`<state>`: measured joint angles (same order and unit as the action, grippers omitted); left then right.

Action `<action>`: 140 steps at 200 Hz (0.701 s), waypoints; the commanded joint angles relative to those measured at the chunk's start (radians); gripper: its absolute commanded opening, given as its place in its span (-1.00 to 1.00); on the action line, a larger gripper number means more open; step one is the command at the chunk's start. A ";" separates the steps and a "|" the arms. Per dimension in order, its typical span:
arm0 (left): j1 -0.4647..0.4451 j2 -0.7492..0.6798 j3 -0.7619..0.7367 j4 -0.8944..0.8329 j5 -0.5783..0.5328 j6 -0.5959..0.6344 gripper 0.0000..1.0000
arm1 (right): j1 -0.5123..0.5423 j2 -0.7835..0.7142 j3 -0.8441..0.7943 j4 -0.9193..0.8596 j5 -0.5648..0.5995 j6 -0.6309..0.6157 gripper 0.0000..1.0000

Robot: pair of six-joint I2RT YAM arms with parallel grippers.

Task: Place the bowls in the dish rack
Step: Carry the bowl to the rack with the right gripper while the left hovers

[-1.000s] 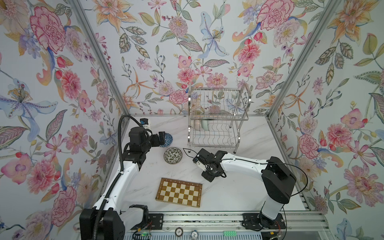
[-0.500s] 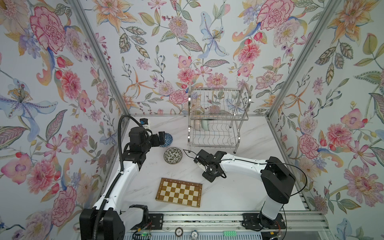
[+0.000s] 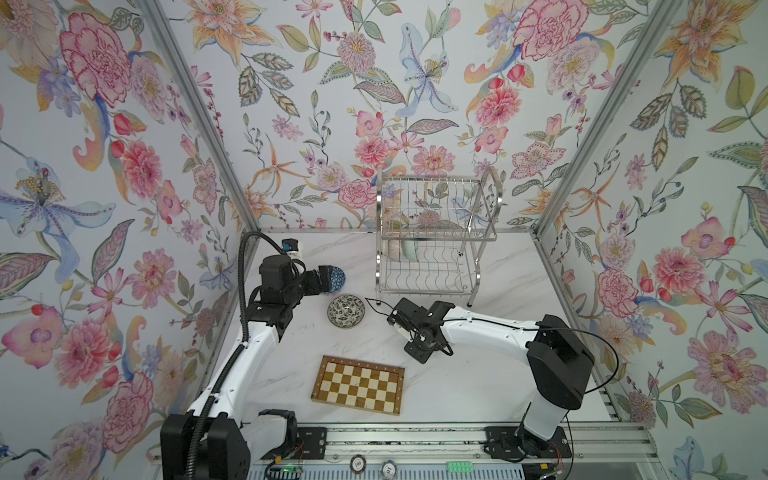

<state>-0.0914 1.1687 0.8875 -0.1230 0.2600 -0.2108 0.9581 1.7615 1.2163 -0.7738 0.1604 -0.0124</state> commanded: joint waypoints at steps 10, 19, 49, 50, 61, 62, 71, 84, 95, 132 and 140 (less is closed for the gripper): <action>0.006 0.019 -0.018 0.039 0.060 -0.009 0.98 | -0.007 -0.051 0.028 -0.021 0.004 -0.028 -0.88; 0.005 0.018 -0.026 0.051 0.069 -0.007 0.98 | -0.011 -0.057 0.025 -0.015 0.004 -0.033 -0.89; -0.005 0.019 -0.045 0.080 0.091 0.006 0.98 | -0.026 -0.086 0.023 -0.001 -0.006 -0.046 -0.91; -0.006 0.019 -0.045 0.080 0.092 0.006 0.98 | -0.027 -0.087 0.022 -0.001 -0.006 -0.047 -0.92; -0.010 0.021 -0.047 0.086 0.098 0.010 0.98 | -0.030 -0.098 0.024 0.004 -0.007 -0.053 -0.93; -0.010 0.020 -0.049 0.086 0.098 0.010 0.98 | -0.031 -0.098 0.023 0.005 -0.006 -0.054 -0.93; -0.013 0.022 -0.052 0.091 0.103 0.011 0.98 | -0.036 -0.109 0.027 0.007 -0.010 -0.059 -0.93; -0.018 0.026 -0.055 0.093 0.110 0.014 0.98 | -0.039 -0.124 0.025 0.016 -0.020 -0.069 -0.93; -0.022 0.030 -0.056 0.093 0.113 0.015 0.98 | -0.047 -0.142 0.025 0.024 -0.028 -0.073 -0.94; -0.034 0.040 -0.056 0.095 0.122 0.018 0.98 | -0.069 -0.199 0.027 0.082 -0.060 -0.080 -0.94; -0.036 0.042 -0.056 0.095 0.127 0.016 0.98 | -0.073 -0.214 0.025 0.104 -0.072 -0.079 -0.94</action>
<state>-0.1158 1.2007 0.8463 -0.0460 0.3630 -0.2062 0.8967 1.6135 1.2175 -0.7452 0.1112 -0.0742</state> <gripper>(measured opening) 0.990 0.077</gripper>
